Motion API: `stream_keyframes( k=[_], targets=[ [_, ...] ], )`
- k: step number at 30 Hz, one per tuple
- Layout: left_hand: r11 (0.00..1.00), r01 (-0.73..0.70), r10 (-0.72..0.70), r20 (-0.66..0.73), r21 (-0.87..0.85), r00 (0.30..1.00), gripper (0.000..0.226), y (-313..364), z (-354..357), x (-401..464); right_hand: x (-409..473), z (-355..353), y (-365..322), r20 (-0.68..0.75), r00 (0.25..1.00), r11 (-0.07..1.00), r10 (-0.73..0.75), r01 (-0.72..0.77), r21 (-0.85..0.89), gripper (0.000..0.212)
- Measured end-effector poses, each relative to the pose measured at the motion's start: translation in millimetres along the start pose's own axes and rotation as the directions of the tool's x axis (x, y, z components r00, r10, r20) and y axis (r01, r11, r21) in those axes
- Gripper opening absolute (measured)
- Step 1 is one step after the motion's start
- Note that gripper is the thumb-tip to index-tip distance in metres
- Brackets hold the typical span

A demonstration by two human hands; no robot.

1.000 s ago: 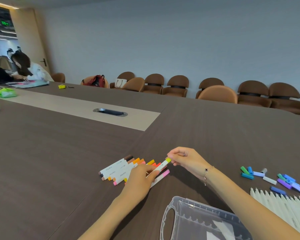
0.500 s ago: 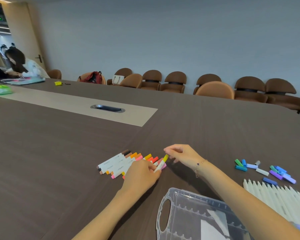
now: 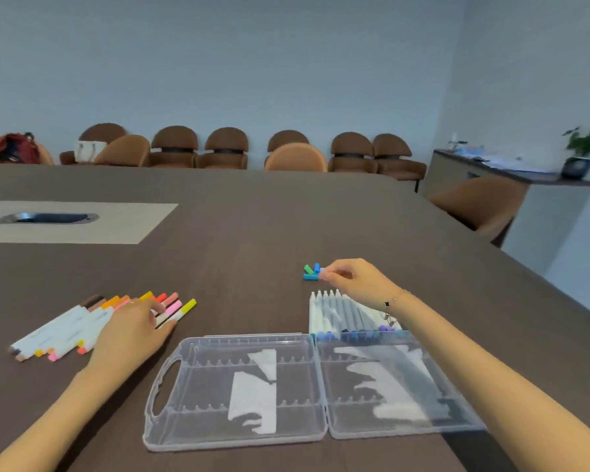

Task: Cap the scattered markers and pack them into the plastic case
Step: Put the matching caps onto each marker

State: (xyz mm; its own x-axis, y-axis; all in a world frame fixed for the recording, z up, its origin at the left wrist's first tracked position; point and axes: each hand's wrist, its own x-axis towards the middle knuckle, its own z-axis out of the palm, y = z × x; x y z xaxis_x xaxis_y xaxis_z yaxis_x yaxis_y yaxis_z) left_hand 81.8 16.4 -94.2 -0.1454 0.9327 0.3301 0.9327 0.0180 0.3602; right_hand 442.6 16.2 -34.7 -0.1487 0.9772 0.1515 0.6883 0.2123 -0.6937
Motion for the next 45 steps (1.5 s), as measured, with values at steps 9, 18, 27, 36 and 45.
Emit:
stream_keyframes(
  k=[9,18,27,36,45],
  targets=[
    [0.972,-0.052,0.088,0.150,-0.229,0.985,0.006,78.9,-3.2,4.6,-46.3,-74.8,64.9,-0.096,0.981,0.985,0.168,-0.171,-0.022,0.020],
    [0.960,-0.065,0.207,0.533,-0.272,0.820,0.011,203.5,40.3,7.1,-34.1,-83.6,89.1,-0.097,0.976,0.978,0.197,-0.203,-0.052,0.017],
    [0.997,-0.065,0.080,0.649,-0.047,0.756,0.022,215.3,65.6,20.0,0.9,-79.0,94.8,-0.066,0.986,0.980,0.150,-0.157,-0.120,0.020],
    [1.000,-0.018,0.007,0.702,0.009,0.712,0.029,215.6,68.7,35.3,88.7,-11.7,53.6,0.151,0.986,0.937,-0.064,0.111,-0.330,0.024],
    [0.921,0.239,0.101,0.783,-0.307,0.614,0.023,178.6,44.7,57.7,118.7,28.9,63.4,0.257,0.950,0.860,-0.179,0.278,-0.428,0.024]
  ],
)
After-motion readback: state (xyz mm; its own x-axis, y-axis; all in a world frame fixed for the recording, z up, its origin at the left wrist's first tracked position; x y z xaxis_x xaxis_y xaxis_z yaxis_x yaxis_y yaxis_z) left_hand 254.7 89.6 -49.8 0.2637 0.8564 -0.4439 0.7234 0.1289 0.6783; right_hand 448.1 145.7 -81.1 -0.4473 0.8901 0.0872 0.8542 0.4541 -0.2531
